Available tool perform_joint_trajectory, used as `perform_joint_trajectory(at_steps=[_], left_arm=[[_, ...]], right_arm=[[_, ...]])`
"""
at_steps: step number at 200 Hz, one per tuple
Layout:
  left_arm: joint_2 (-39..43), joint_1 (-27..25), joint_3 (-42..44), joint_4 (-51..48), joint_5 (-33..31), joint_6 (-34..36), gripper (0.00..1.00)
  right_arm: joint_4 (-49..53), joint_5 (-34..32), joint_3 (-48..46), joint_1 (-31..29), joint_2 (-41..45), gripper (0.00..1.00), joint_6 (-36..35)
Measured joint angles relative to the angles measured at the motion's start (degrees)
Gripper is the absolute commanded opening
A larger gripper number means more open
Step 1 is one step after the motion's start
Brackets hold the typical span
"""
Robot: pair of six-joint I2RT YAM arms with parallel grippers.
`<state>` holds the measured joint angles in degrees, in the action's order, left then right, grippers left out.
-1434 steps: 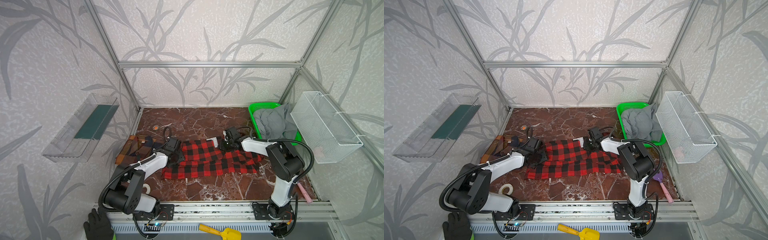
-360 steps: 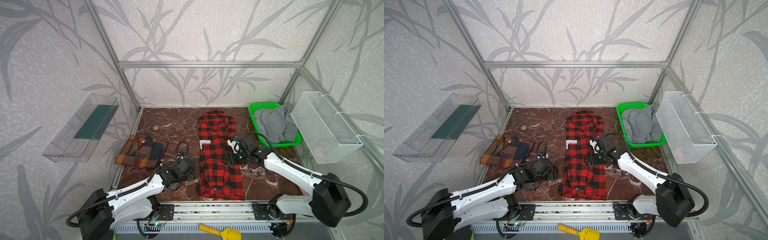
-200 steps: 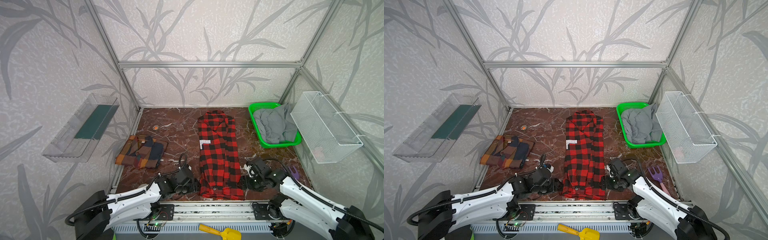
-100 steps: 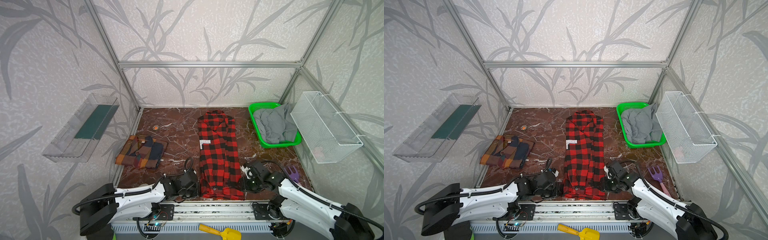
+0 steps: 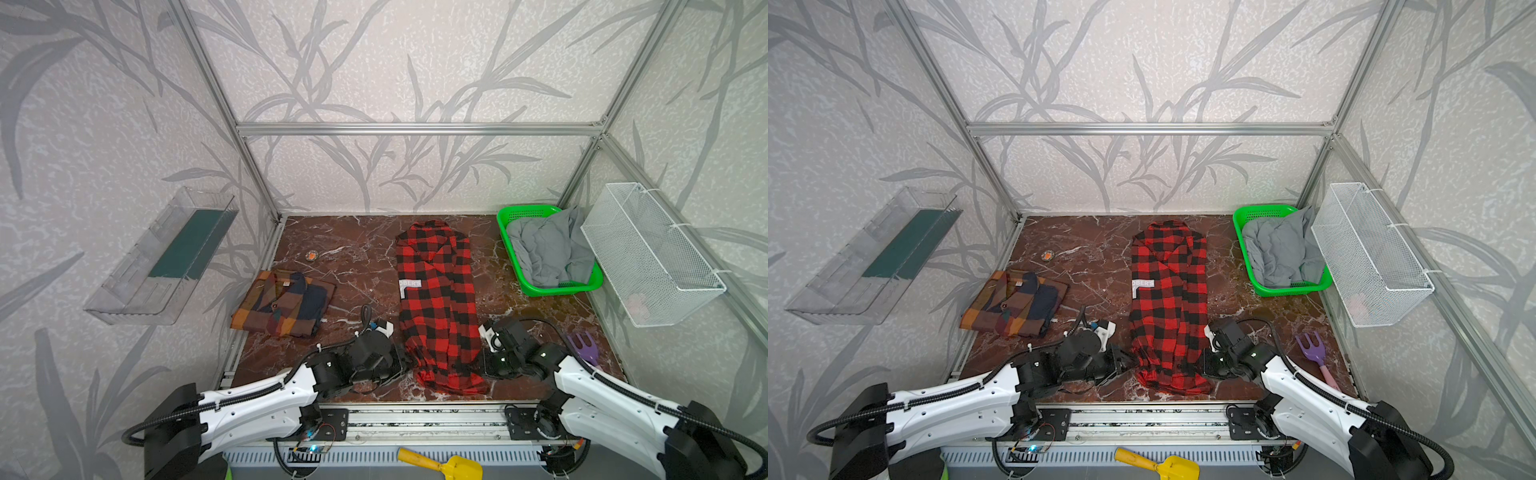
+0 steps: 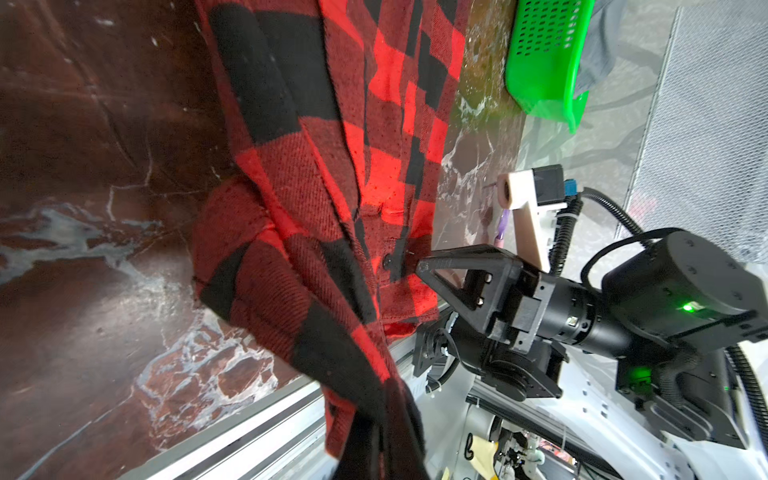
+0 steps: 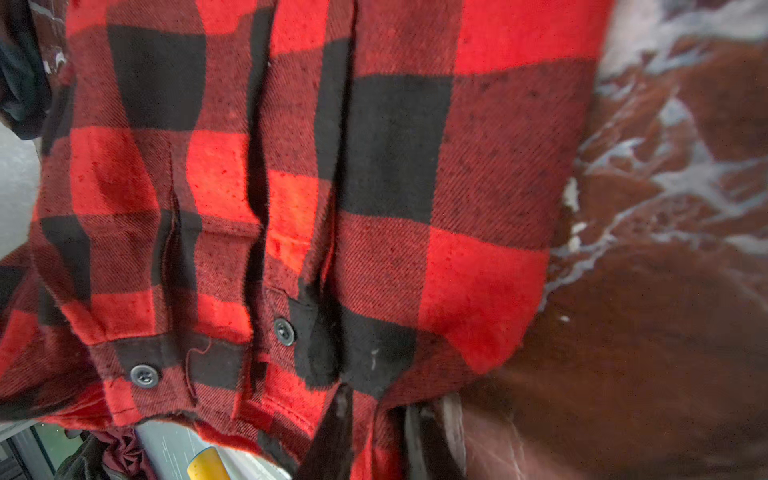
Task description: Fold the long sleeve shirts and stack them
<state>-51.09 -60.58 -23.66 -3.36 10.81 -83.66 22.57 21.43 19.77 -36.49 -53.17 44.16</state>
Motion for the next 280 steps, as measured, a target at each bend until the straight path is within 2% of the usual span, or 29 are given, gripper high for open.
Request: perform_joint_trajectory(at_steps=[8,21,69,124,156,176,224,257,280], left_arm=[[1.0,0.0,-0.7,-1.4,-0.4,-0.8,0.00],[2.5,0.0,-2.3,-3.6,-1.0,-1.5,0.12],[8.6,0.0,-8.0,-12.6,-4.2,-1.2,0.22],[7.5,2.3,-8.4,-18.9,-4.7,4.1,0.29],[7.3,7.4,-3.3,-19.2,-1.9,9.5,0.47],[6.6,8.9,-1.6,-19.3,-0.1,13.5,0.57],[-0.1,9.2,0.5,-15.7,5.0,18.8,0.63],[-5.3,9.3,3.0,-13.1,7.8,19.6,0.63],[-6.8,9.3,3.9,-10.1,9.5,19.4,0.63]], right_arm=[[-0.1,-0.2,0.1,0.0,0.0,0.23,0.0],[0.0,-0.6,0.3,0.0,0.0,0.22,0.0],[0.1,-2.3,1.1,0.0,2.0,0.22,-0.1],[0.2,-3.0,1.1,0.0,3.2,0.22,-0.1],[0.9,-2.9,1.1,0.0,3.9,0.34,-0.2],[2.0,-2.9,1.1,0.0,4.9,0.45,-0.4],[7.3,-4.1,1.0,0.0,8.2,0.61,-0.7],[11.8,-5.1,0.8,0.0,10.5,0.62,-0.2],[12.4,-4.1,-0.7,0.0,12.0,0.60,1.0]])
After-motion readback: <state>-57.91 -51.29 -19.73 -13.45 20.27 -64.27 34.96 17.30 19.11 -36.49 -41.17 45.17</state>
